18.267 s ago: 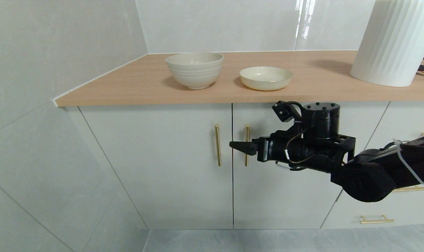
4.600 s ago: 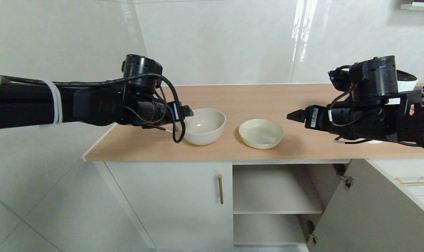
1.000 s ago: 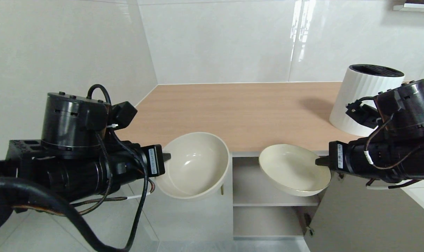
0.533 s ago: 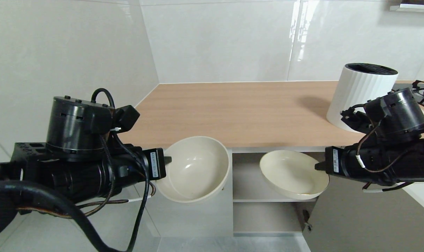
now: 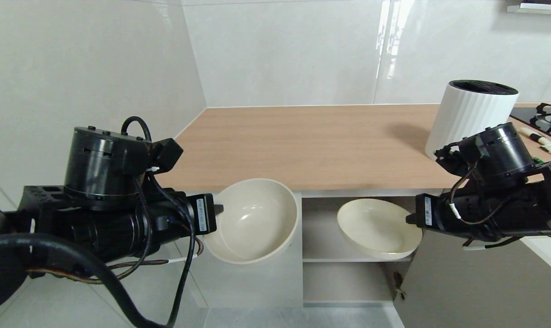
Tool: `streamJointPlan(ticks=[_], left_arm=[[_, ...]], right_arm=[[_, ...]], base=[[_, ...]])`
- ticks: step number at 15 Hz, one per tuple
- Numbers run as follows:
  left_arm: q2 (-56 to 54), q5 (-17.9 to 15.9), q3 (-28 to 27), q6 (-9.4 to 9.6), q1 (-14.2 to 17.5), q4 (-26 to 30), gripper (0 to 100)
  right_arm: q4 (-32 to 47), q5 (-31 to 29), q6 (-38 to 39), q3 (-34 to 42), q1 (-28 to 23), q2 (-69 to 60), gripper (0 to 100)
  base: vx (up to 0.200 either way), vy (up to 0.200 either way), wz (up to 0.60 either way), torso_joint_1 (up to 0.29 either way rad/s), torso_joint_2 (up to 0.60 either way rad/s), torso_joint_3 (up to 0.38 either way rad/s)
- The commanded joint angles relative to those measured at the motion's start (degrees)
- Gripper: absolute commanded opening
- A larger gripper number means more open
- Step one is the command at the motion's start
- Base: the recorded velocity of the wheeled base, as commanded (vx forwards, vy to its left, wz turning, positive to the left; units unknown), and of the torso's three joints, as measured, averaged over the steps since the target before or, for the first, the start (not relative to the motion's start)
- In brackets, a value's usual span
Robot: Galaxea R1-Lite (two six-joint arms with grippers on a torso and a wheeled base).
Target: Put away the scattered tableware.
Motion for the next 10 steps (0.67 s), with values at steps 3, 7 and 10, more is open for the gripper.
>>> streamJointPlan(ticks=[3,7,10], left_arm=[[0.6,0.0,0.0,-0.03,0.0,0.0,0],[0.6,0.0,0.0,-0.03,0.0,0.0,0],[0.7,0.0,0.0,-0.03,0.0,0.0,0]], right_arm=[[-0.4,-0.2,0.0,0.0,-0.2,1.4,0],[-0.9,-1.0,0.0,0.0,-0.2,2.8,0],[-1.5,-1.4,0.0,0.3,-0.2,3.6,0]], base=[[0.000,0.000,0.00,-0.157,0.40,0.227],[0.000,0.000,0.00,-0.173,0.47,0.287],[0.000,0.000,0.00,-0.163,0.48,0.308]])
